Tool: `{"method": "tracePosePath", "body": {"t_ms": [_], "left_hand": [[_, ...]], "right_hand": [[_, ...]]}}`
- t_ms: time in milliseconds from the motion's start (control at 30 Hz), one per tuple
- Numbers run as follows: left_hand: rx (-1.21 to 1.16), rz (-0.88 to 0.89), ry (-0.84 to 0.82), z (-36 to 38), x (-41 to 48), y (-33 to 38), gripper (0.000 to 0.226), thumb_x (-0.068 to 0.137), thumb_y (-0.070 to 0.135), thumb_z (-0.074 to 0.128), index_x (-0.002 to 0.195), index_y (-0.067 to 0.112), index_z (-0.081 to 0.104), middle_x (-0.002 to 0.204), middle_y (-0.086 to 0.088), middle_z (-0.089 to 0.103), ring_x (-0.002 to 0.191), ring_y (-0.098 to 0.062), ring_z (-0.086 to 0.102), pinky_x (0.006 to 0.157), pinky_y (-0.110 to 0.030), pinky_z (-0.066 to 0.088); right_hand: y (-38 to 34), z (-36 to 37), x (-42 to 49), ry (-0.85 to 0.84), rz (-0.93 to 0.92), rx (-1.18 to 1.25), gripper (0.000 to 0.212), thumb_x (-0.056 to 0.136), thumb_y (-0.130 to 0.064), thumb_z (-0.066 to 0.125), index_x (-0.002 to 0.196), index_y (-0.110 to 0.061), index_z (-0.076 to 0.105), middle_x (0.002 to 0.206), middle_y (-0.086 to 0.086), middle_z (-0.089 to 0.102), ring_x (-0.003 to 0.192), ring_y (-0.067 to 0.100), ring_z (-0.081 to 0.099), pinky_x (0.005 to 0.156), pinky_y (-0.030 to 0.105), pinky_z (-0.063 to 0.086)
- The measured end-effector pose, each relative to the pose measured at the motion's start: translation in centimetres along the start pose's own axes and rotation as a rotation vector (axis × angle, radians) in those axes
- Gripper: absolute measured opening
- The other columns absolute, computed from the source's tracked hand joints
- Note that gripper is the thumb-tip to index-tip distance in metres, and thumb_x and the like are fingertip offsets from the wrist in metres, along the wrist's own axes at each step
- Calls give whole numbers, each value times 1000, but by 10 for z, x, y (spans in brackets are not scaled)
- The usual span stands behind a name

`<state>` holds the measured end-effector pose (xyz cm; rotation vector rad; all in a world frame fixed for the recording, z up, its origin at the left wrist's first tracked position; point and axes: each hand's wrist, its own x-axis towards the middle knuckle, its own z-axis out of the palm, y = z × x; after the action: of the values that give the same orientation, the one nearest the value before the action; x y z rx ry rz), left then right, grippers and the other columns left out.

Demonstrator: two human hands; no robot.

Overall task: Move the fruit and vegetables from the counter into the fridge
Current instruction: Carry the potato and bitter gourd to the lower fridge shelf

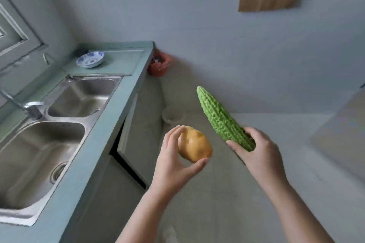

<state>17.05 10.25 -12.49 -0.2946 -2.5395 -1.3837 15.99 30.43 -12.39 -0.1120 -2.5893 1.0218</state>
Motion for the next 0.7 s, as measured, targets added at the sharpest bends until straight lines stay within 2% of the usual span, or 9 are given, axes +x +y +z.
{"method": "tracePosePath", "body": {"t_ms": [167,267,367,600,700], "left_hand": [[-93,37,-172,68,46,15,79,58,56,69,127,35,37,129,17,41,117,1,43,95,-17,38],[-150,63,-264,104,80,23,78,56,57,70,124,40,36,128,23,40,112,1,46,92,-14,39],[-191,121,-349,138,123,27,78,56,58,70,124,38,37,126,21,41,111,0,47,90,-11,39],[-296,246,-487,203,226,53,70,54,59,69,114,50,35,121,26,42,108,8,45,82,-2,37],[-322,322,-563,236,257,71,70,58,50,78,113,51,35,119,28,41,108,6,45,82,-2,37]], "right_hand": [[51,-38,9,97,206,-16,37,73,-37,72,103,-18,62,90,-1,65,83,21,58,66,32,45],[74,-54,29,157,297,-35,34,74,-37,71,102,-21,61,89,-3,64,82,18,57,66,32,45],[91,-64,58,246,362,-68,32,74,-37,70,101,-22,61,89,-4,64,82,17,57,66,33,45],[120,-94,130,393,476,-155,32,74,-37,70,100,-20,62,86,-4,63,78,16,56,59,25,40],[133,-115,146,472,527,-181,30,75,-38,70,99,-22,62,84,-4,62,77,14,56,57,23,41]]}}
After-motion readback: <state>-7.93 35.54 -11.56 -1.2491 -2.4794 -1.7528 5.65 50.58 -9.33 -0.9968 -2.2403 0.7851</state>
